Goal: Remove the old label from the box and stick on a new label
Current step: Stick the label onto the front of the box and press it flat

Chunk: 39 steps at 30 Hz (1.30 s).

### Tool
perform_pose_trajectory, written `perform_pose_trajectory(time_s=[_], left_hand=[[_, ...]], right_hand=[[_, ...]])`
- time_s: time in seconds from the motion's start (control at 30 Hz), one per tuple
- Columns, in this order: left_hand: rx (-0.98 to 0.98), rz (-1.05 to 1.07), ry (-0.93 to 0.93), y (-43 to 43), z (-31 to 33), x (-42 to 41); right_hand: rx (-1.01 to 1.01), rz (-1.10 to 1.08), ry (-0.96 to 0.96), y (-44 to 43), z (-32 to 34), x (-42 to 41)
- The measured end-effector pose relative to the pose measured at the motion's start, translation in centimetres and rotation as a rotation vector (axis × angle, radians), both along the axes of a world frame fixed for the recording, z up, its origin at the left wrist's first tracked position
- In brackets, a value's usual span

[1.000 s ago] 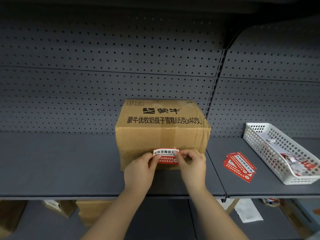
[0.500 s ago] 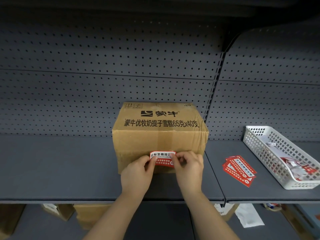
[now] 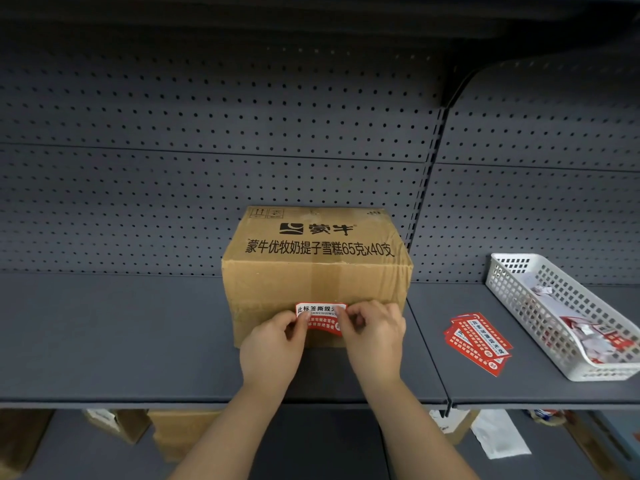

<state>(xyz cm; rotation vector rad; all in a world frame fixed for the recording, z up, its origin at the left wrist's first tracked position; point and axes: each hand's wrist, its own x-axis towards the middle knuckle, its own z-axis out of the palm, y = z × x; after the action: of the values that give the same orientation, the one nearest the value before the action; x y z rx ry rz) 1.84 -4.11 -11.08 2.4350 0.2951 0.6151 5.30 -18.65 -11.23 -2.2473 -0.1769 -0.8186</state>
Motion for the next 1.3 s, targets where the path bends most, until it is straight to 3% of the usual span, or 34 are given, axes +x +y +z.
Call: perform_pose_trajectory(time_s=[0.23,0.4,0.47,0.57,0.67,0.77,0.97,1.13,1.3], left_hand=[[-0.029,0.004,0.035,0.3,0.4,-0.3],[0.067,0.033,-0.025,1.9,-0.1,-2.1],[0.170,-0.059,-0.215,2.4,-0.5,-2.9],[0.513,-0.356,-0.425,2.0,-1.2,-2.9],[0.841,-0.451,-0.284,1.8,-1.9,-1.3],[0.980,-0.382,-0.139,3.3,-2.8,0.4],[0.938,-0.252,-0.117,7.7,-3.7,-1.0],[1.010,-0.468,-0.039,5.6,-3.4,-0.8],[1.068,-0.508,0.025,7.0,-2.2,-0.6]], right_hand=[[-0.094,-0.023,-0.008,-1.2,0.1,0.2],[-0.061,0.060,-0.144,-4.0,0.3,-0.4],[-0.206,0.179,-0.239,-4.7,0.2,-1.0],[-0.654,0.327,-0.379,-4.6,-0.5,-1.1],[-0.998,0.292,-0.330,-3.7,-1.0,-0.1],[-1.112,0.213,-0.217,-4.3,-0.8,0.9],[-1.155,0.124,-0.220,-8.9,-0.5,1.2],[-1.275,0.331,-0.248,-5.2,-1.1,0.2],[-1.392,0.278,-0.169,-7.2,-0.3,1.4]])
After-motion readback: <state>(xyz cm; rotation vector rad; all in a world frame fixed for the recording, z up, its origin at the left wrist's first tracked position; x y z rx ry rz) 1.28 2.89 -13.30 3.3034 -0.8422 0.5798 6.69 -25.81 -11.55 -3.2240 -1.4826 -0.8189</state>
